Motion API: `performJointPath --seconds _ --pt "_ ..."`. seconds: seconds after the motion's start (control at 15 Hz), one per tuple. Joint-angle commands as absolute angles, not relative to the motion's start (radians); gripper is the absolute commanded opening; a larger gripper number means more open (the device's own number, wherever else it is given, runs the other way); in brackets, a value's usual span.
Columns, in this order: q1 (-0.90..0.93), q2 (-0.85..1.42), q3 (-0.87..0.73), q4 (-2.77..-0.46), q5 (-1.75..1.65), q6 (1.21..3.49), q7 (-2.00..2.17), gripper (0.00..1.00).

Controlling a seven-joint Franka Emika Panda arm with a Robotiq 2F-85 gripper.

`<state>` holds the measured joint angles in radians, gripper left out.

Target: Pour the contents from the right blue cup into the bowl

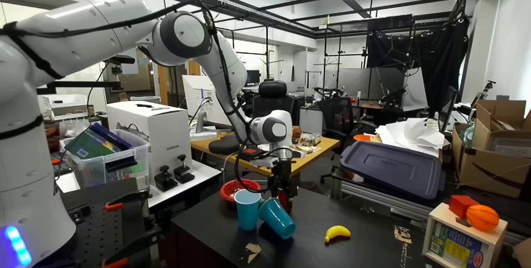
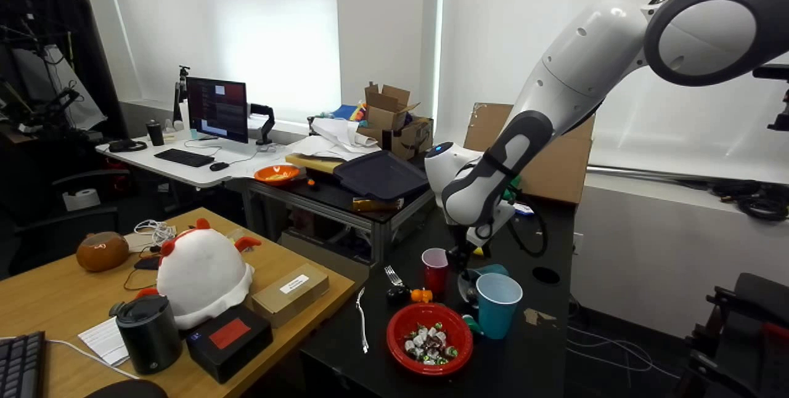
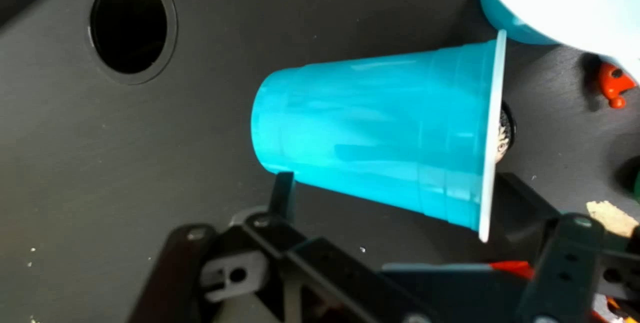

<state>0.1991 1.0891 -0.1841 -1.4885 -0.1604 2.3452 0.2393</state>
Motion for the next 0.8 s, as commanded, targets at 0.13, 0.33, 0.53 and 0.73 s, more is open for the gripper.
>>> performJointPath --seconds 0.13,0.33,0.53,0.73 --pt "0.213 1.055 -0.198 -1.524 -0.195 2.338 0.273 1.00" --pt "0.218 1.057 -0.206 -1.525 -0.212 2.335 0.278 1.00" --pt "0.226 1.060 -0.216 -1.528 -0.229 2.336 0.286 0.76" --pt "0.230 1.060 -0.221 -1.533 -0.248 2.336 0.286 0.58"
